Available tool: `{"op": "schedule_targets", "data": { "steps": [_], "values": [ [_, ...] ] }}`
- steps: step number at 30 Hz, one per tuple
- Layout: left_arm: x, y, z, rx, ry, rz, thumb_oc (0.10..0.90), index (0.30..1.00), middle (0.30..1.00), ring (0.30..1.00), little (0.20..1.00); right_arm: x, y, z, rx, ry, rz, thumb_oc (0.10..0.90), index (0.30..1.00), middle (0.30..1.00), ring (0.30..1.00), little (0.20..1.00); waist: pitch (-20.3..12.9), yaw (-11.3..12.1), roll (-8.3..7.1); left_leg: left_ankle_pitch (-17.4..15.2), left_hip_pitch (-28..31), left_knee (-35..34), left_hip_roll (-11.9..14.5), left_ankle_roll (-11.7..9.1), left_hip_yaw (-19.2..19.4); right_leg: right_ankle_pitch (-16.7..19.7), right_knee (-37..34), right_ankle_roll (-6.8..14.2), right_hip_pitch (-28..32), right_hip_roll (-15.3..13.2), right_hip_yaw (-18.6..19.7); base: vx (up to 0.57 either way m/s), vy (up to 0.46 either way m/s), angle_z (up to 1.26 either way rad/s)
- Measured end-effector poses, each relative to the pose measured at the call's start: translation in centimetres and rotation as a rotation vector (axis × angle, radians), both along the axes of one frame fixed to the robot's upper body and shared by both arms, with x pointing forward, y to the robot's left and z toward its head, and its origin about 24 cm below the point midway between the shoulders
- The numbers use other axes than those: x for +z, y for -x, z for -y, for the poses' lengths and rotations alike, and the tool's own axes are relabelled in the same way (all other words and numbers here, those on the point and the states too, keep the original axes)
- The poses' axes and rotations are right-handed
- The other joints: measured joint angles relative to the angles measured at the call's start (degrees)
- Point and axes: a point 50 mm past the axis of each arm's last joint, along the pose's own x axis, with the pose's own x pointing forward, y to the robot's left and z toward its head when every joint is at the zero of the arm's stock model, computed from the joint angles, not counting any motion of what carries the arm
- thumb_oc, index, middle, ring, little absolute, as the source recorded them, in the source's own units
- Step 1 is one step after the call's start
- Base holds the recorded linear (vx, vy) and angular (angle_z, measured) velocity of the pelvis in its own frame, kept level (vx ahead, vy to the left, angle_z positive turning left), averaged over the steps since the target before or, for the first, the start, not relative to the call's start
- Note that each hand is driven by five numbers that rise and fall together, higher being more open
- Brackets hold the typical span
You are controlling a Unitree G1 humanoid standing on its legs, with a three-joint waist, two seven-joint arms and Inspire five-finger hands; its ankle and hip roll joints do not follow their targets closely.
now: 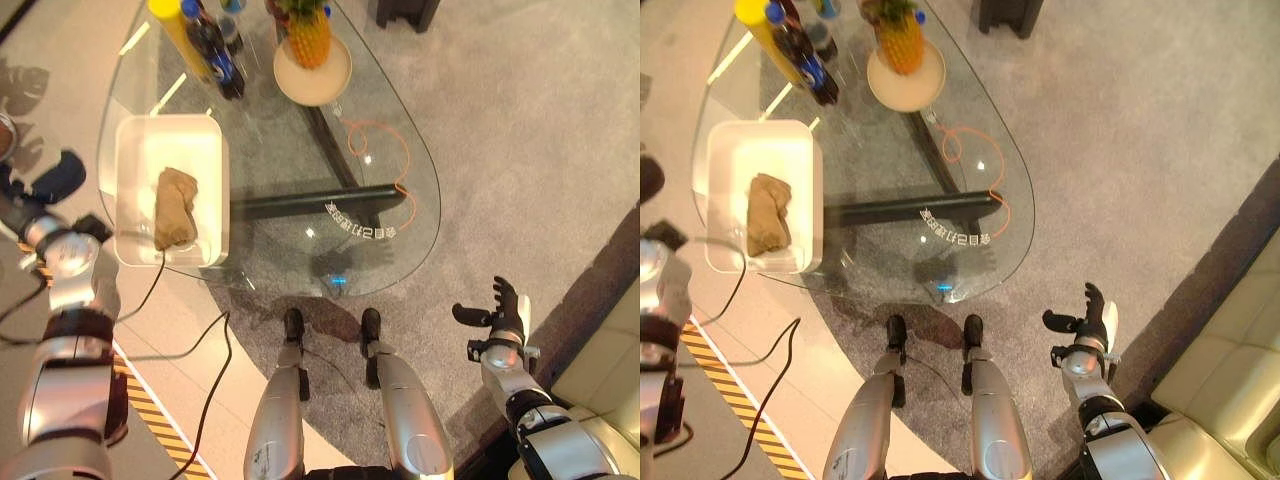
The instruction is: Wipe the table with a cloth and put it in the basket.
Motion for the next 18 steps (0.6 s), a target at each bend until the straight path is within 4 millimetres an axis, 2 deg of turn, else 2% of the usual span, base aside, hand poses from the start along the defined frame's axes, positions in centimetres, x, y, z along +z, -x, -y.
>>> {"op": "schedule_targets", "data": {
  "steps": [1,3,6,9,12,14,16,18],
  "values": [
    [-1.6,0.6,0.3,-0.016,0.026,-0.031,0.800,0.900,0.900,0.900,0.900,-0.8,1.1,0.2,-0.006,-0.006,-0.041,0.800,0.900,0.900,0.900,0.900,-1.1,0.8,0.32,0.0,2.4,-1.2,-0.1,0.0,0.0,0.1,-2.0,0.2,2.9,-0.1,-0.2,0.16,0.012,0.15],
    [-4.7,2.2,0.6,-0.064,0.055,-0.119,0.800,0.900,0.900,0.900,0.900,-2.1,2.9,0.1,-0.009,-0.015,-0.109,0.800,0.900,0.900,0.900,0.900,-6.0,1.0,0.65,0.0,4.0,-3.2,-0.1,0.0,-0.4,0.7,-5.6,0.9,5.6,-0.1,-1.2,0.23,0.002,0.18],
    [-8.1,3.7,1.6,-0.170,0.109,-0.208,0.800,0.900,0.900,0.900,0.900,-3.1,4.4,0.1,0.016,0.000,-0.193,0.800,0.900,0.900,0.900,0.900,-8.8,1.0,0.53,-0.3,7.5,-3.6,-0.8,0.1,-0.7,1.6,-10.0,1.6,11.5,-0.7,-1.9,0.18,-0.006,0.18],
    [-12.6,6.6,2.8,-0.253,0.198,-0.344,0.800,0.900,0.900,0.900,0.900,-4.5,6.4,-0.1,0.024,-0.004,-0.293,0.800,0.900,0.900,0.900,0.900,-13.9,1.0,0.29,-1.8,9.7,-3.7,-1.3,0.2,-0.7,2.9,-14.7,2.1,15.9,-0.9,-2.8,0.16,0.004,0.04],
    [-16.7,10.1,4.0,-0.305,0.317,-0.492,0.800,0.900,0.900,0.900,0.900,-5.6,8.2,-0.4,0.039,-0.035,-0.388,0.800,0.900,0.900,0.900,0.900,-17.5,1.0,-0.09,-2.4,11.4,-3.7,-1.2,0.2,-0.7,2.4,-14.7,2.4,17.5,-1.0,-2.8,0.04,0.020,0.01],
    [-19.1,12.5,5.1,-0.332,0.400,-0.604,0.800,0.900,0.900,0.900,0.900,-6.2,9.4,-0.3,0.063,-0.049,-0.469,0.800,0.900,0.900,0.900,0.900,-19.1,1.0,-0.30,-2.4,11.7,-3.7,-1.2,0.2,-0.7,2.3,-14.7,2.4,17.8,-0.9,-2.9,0.00,0.000,0.00],
    [-20.7,14.1,6.2,-0.366,0.446,-0.699,0.800,0.900,0.900,0.900,0.900,-6.7,10.4,-0.4,0.069,-0.074,-0.525,0.800,0.900,0.900,0.900,0.900,-19.5,1.1,-0.51,-2.5,12.0,-3.7,-1.1,0.3,-0.7,2.4,-14.7,2.3,18.2,-0.9,-2.9,0.00,0.000,0.00],
    [-22.7,16.5,8.0,-0.434,0.495,-0.834,0.800,0.900,0.900,0.900,0.900,-7.3,11.7,-0.6,0.087,-0.105,-0.590,0.800,0.900,0.900,0.900,0.900,-20.3,1.1,-0.76,-3.0,12.5,-3.7,-1.1,0.5,-0.7,2.1,-14.8,2.0,18.7,-0.9,-2.9,0.00,0.000,0.00]
  ]
}}
